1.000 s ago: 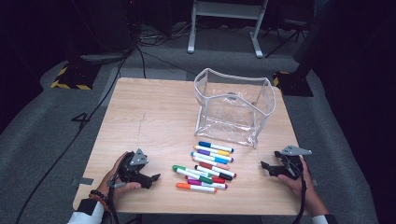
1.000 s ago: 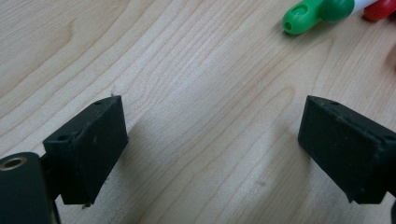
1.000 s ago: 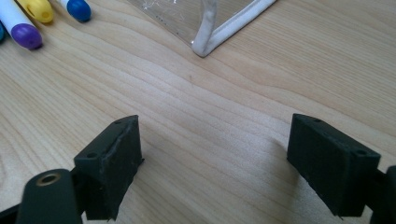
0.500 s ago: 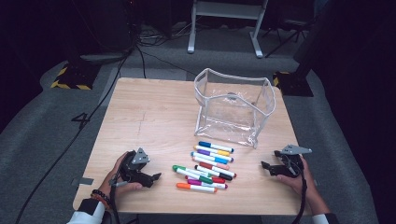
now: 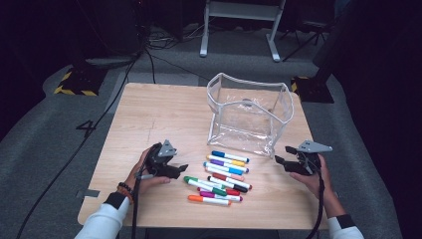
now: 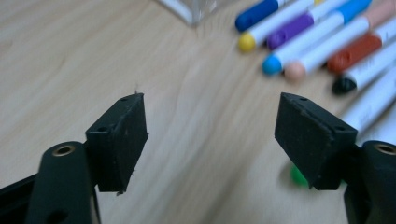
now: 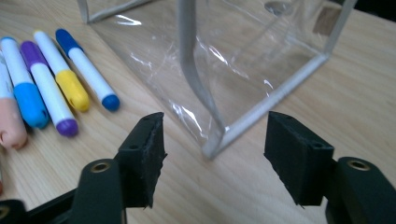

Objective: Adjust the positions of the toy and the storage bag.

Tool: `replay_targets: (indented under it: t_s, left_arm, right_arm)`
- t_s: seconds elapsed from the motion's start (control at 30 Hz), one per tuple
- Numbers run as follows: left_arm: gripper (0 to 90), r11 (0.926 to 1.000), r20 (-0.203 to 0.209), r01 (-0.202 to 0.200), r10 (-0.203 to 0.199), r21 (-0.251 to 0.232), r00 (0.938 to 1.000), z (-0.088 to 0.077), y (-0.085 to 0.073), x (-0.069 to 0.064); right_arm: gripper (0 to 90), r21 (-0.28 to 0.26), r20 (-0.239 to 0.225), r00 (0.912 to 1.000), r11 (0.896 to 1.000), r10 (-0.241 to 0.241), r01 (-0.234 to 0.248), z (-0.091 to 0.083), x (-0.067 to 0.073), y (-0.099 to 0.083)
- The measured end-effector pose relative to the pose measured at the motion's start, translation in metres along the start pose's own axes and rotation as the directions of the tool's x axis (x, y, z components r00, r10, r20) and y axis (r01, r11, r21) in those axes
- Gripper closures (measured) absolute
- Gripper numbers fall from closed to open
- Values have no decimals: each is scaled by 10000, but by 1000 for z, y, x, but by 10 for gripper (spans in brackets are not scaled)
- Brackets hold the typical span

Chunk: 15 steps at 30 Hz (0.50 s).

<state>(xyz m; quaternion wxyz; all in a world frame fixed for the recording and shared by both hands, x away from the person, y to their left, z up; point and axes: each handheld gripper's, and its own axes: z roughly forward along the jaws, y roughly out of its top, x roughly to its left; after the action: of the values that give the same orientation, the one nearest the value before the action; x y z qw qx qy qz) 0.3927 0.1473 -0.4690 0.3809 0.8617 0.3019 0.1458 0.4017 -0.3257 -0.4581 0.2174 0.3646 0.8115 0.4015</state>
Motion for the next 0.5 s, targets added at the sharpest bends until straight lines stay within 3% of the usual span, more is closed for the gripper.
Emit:
replay_targets:
  t_s: [0.03,0.07,0.1,0.17,0.23,0.27,0.3,0.33,0.4,0.5]
  left_arm:
    - [284,10000,0,0,0,0,10000,0,0,0]
    - [311,9997,36,-166,167,-155,9999,9,15,0]
    - [343,9997,36,-166,167,-155,9999,9,15,0]
    - [347,9994,271,-328,331,-110,9991,20,31,-2]
    - [360,9989,199,-469,470,-67,9987,31,45,-5]
    - [383,9981,145,-546,550,-275,9984,40,57,-6]
    - [388,9981,145,-546,550,-275,9984,40,57,-6]
    - [394,9977,128,-531,537,-412,9985,49,66,-6]
    - [452,9979,306,-440,455,-473,9985,57,74,-3]
    - [564,9970,106,-425,433,-645,9990,64,79,-1]
  right_arm:
    - [388,0,0,10000,10000,0,0,0,0,0]
    - [402,-79,-95,9999,9999,-140,139,3,3,8]
    - [402,-79,-95,9999,9999,-140,139,3,3,8]
    - [426,-133,31,9993,9992,-375,375,7,7,15]
    - [462,-263,-30,9991,9988,-415,414,11,10,20]
    - [474,-332,0,9991,9986,-422,422,11,10,21]
    - [474,-332,0,9991,9986,-422,422,11,10,21]
    - [511,-487,17,9993,9981,-370,371,12,10,24]
    - [546,-626,92,9994,9975,-336,341,12,9,27]
    - [630,-866,140,9987,9950,-496,506,12,10,30]
